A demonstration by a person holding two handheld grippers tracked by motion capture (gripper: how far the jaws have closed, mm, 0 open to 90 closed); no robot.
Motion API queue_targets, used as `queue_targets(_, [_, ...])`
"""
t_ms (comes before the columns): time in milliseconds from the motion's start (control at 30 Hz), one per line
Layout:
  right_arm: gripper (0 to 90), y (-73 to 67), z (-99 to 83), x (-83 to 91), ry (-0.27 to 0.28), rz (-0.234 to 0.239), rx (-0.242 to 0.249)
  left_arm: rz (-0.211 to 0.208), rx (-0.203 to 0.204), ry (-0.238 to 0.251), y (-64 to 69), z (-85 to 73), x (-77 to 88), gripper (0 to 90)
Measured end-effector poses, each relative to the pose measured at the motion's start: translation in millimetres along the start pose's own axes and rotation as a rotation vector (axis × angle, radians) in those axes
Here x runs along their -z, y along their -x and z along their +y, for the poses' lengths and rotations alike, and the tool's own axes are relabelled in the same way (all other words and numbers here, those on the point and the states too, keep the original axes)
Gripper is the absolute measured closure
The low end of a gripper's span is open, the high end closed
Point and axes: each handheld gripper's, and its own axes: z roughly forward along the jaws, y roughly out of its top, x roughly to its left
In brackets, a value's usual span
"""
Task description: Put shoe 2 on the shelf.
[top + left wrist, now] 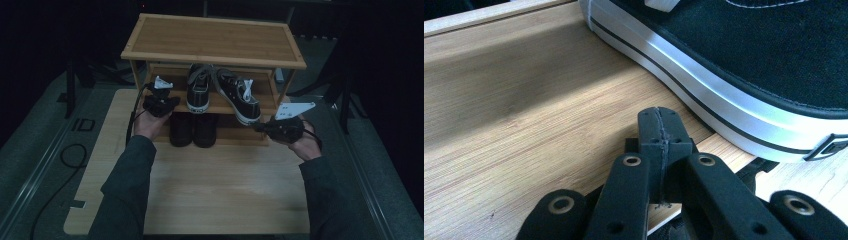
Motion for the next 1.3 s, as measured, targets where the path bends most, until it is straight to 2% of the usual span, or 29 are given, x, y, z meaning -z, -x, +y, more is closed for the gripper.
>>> queue_targets(267, [90.0, 7.4, -5.2, 5.7, 0.001, -0.035, -0.02, 0.001, 0.005, 0.004, 0.3, -0.2, -0.2, 90.0])
queue_targets(733, [90.0, 9.1, -4.8, 4.1, 0.009, -0.026, -0.029, 0.002, 0.005, 0.003, 0.3, -0.2, -0.1, 90.0])
queue_targets(1200, [90.0, 3.1, 9.3, -11.8, 0.028, 0.043, 0.0, 0.004, 0.005, 0.003, 0.5, -0.2, -0.2, 90.0])
queue_targets(1300, [90.0, 3.9, 11.3, -12.3, 0.04, 0.045, -0.001, 0.004, 0.002, 0.001, 0.3, -0.1, 0.0, 90.0])
